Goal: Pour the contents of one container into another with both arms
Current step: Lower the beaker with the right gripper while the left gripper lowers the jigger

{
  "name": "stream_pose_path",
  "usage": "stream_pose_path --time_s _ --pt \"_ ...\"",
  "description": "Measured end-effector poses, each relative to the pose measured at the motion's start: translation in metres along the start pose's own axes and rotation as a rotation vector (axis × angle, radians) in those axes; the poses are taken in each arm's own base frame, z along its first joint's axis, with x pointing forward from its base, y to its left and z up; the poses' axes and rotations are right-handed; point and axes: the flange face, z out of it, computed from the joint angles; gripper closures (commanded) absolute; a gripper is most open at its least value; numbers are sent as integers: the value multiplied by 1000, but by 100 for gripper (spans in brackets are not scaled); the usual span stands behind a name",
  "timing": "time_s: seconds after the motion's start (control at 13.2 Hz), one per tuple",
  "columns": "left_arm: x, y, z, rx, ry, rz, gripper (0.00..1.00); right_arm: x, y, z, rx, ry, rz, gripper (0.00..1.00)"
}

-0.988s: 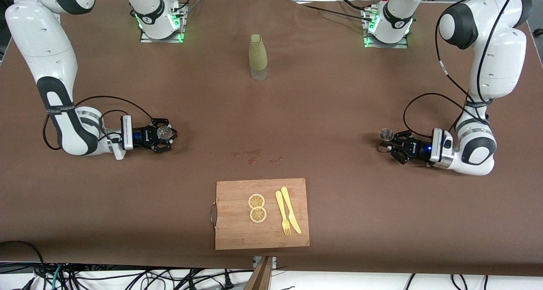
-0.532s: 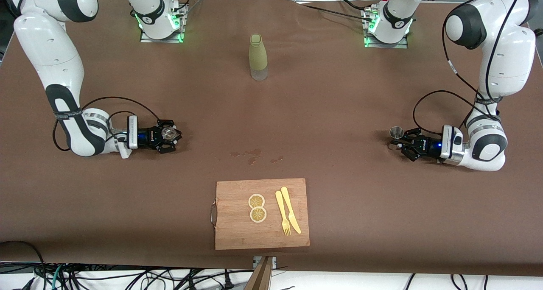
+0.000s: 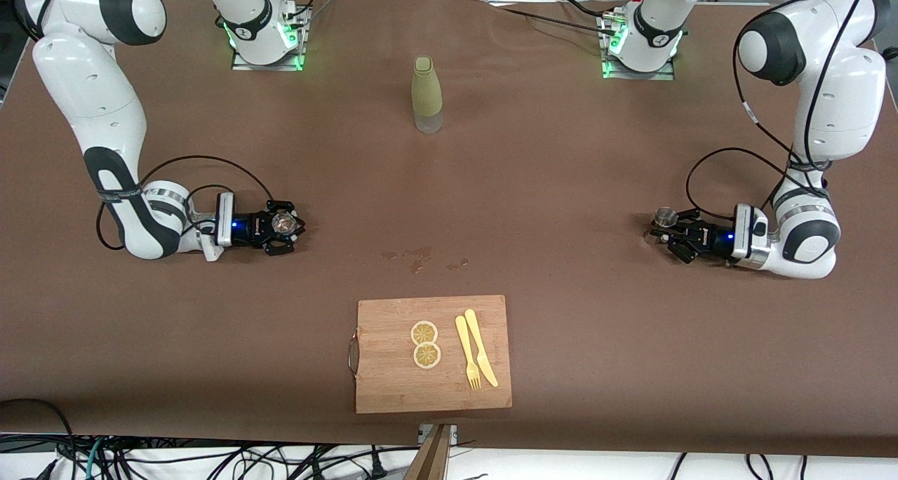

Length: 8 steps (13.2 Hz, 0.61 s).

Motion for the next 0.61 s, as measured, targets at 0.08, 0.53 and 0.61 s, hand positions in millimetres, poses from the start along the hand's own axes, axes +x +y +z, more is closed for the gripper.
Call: stream_pose_path --time_s 0.08,0.53,0.61 --pt "0 2 -4 5 -4 -2 100 -1 0 1 1 1 1 100" --pt "0 3 -8 6 -8 -7 0 -2 -1 2 -1 4 4 0" --pt "-3 6 -10 4 -22 -14 0 -2 -1 2 -1 4 4 0"
